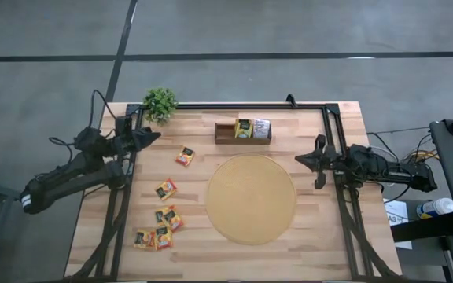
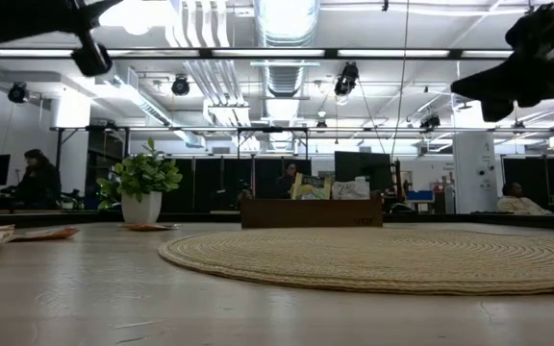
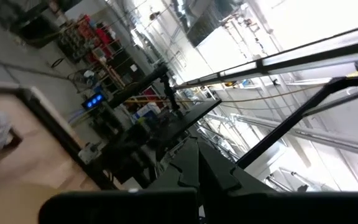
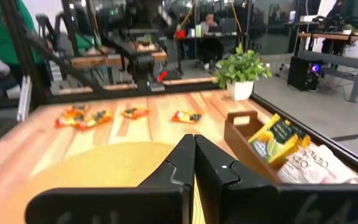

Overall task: Pick & Place Tea
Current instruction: Put the orange tea bag into the left section of the wooden organizer

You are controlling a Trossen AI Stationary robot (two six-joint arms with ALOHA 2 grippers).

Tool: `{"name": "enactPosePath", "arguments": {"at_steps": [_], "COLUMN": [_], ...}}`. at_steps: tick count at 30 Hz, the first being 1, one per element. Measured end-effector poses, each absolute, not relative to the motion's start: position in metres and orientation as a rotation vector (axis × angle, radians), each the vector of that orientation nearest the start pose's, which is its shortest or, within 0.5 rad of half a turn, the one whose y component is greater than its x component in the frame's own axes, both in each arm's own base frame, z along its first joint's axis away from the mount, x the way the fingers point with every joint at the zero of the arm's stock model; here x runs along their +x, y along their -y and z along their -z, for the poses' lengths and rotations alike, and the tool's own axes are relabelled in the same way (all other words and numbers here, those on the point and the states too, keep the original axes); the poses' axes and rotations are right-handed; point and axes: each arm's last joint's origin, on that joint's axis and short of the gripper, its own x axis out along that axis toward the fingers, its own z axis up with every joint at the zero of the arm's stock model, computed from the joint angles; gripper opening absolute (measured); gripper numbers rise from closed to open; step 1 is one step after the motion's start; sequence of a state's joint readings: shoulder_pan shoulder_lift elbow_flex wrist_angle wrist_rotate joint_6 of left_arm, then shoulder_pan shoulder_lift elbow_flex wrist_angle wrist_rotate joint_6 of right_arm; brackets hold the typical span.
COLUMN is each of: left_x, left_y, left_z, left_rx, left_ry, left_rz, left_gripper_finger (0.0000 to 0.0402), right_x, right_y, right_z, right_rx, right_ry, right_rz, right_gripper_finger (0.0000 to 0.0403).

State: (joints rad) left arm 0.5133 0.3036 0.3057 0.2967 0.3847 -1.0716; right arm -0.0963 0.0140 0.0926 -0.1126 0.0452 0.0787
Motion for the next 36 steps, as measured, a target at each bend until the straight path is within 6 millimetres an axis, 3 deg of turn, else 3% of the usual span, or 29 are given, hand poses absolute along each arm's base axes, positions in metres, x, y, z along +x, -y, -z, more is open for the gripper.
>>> {"name": "enactPosePath", "arguments": {"at_steps": [7, 19, 23, 28, 36], "left_x": [0.102, 0.107, 0.108, 0.128, 0.161], "left_y": [-0.043, -0.037, -0.034, -0.024, 0.017], "left_z": [-0.316, -0.385, -0.393, -0.394, -0.381], "left_rx": [-0.797, -0.681, -0.708, -0.746, -0.773], "left_ry": [0.255, -0.237, -0.370, -0.474, -0.658], "left_rz": [0.011, -0.129, -0.167, -0.072, 0.067], "left_gripper_finger": [0.0000, 0.0000, 0.0000, 0.0000, 0.0000], "right_x": [0.091, 0.091, 0.091, 0.091, 0.091], "right_y": [0.010, 0.010, 0.010, 0.010, 0.010], "right_z": [-0.172, -0.167, -0.167, -0.168, -0.168], "right_rx": [0.053, 0.050, 0.050, 0.050, 0.050], "right_ry": [-0.141, -0.199, -0.199, -0.198, -0.198], "right_rz": [0.145, 0.146, 0.146, 0.146, 0.146], "right_gripper_finger": [0.0009, 0.0009, 0.0009, 0.0009, 0.0009]}}
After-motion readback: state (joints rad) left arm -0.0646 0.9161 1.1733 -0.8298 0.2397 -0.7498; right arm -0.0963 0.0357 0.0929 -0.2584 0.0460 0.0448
